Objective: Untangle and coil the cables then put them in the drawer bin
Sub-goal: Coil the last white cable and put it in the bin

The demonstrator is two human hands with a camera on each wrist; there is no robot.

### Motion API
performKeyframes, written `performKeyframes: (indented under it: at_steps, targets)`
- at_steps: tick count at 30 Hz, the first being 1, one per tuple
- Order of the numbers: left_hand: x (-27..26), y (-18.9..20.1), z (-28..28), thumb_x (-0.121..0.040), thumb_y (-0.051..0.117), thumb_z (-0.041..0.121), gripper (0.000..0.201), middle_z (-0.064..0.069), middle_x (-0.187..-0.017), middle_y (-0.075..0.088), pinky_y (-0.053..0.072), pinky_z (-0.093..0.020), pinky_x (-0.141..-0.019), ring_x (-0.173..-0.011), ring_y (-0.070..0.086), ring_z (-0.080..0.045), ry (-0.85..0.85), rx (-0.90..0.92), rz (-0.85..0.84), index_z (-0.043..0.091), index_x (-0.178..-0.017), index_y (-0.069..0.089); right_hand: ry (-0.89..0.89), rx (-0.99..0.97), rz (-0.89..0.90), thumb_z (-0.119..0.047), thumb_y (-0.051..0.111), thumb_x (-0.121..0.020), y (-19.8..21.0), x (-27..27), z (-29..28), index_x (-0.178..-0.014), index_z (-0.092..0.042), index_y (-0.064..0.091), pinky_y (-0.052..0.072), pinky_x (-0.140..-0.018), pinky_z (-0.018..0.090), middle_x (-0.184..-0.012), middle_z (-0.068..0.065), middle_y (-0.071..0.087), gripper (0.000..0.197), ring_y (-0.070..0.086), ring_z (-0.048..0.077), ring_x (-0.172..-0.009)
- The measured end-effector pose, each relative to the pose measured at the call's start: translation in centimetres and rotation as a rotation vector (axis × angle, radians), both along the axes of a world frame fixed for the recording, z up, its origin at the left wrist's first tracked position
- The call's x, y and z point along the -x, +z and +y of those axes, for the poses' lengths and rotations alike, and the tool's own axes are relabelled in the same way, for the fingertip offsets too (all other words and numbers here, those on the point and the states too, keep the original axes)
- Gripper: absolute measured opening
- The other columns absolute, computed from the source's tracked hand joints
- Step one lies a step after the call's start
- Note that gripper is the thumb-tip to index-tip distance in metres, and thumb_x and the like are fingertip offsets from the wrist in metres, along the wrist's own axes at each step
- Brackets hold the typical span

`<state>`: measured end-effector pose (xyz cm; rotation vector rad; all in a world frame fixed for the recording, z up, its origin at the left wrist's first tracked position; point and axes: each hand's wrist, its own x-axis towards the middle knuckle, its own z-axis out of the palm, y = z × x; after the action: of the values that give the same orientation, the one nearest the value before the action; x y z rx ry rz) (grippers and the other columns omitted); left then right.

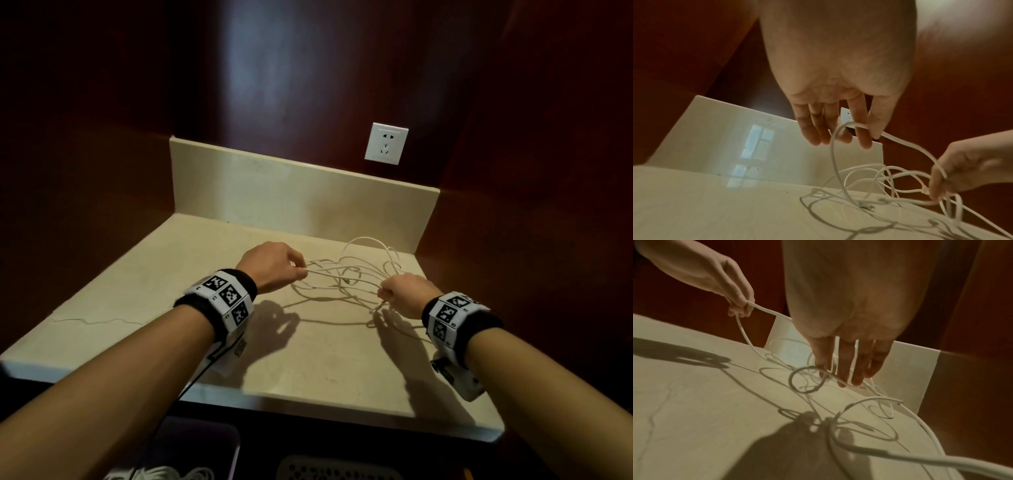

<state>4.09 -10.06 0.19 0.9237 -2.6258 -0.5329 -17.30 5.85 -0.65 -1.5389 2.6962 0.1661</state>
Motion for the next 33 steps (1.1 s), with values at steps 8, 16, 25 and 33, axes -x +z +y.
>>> performKeyframes:
  at_steps: [8, 16, 25, 33]
  targets:
    - [1.3, -0.9, 0.3, -0.084, 0.066, 0.049, 0.027, 0.008, -0.088, 0.069, 0.046, -0.028, -0.078, -0.089, 0.061, -0.014, -0.130, -0.157, -0.193, 0.029, -0.102, 0.072, 0.076, 0.102, -0.100, -0.011, 0.047, -0.093, -0.5, -2.0, -1.4, -0.109, -0.021, 0.071, 0.051, -0.086, 0.035, -0.109, 0.002, 0.068, 0.030, 0.061, 0.025, -0.102]
    - [2.3, -2.1, -0.4, -0.091, 0.060, 0.044, 0.038, 0.000, -0.120, 0.065, 0.045, -0.030, -0.095, -0.108, 0.059, -0.018, -0.142, -0.197, -0.170, 0.024, -0.124, 0.062, 0.096, 0.087, -0.104, -0.007, 0.052, -0.081, -1.0, -2.5, -1.8, -0.114, -0.025, 0.069, 0.051, -0.088, 0.036, -0.114, 0.000, 0.066, 0.042, 0.059, 0.022, -0.107]
    - [3.5, -2.6, -1.4, -0.092, 0.062, 0.032, 0.050, -0.002, -0.141, 0.052, 0.037, -0.033, -0.107, -0.127, 0.049, -0.021, -0.197, -0.194, -0.271, 0.022, -0.139, 0.049, -0.019, 0.218, -0.147, -0.024, 0.049, -0.097, -2.0, -1.3, -3.8, -0.108, -0.015, 0.065, 0.049, -0.084, 0.034, -0.109, 0.007, 0.067, 0.021, 0.060, 0.027, -0.101]
    - [4.3, -2.7, -1.4, -0.093, 0.063, 0.027, 0.042, -0.002, -0.121, 0.063, 0.039, -0.024, -0.090, -0.115, 0.056, -0.021, -0.210, -0.227, -0.252, 0.020, -0.133, 0.055, 0.105, 0.554, -0.368, -0.028, 0.049, -0.100, -0.4, -2.2, -3.6, -0.104, -0.017, 0.063, 0.043, -0.067, 0.032, -0.080, 0.002, 0.064, 0.018, 0.056, 0.020, -0.075]
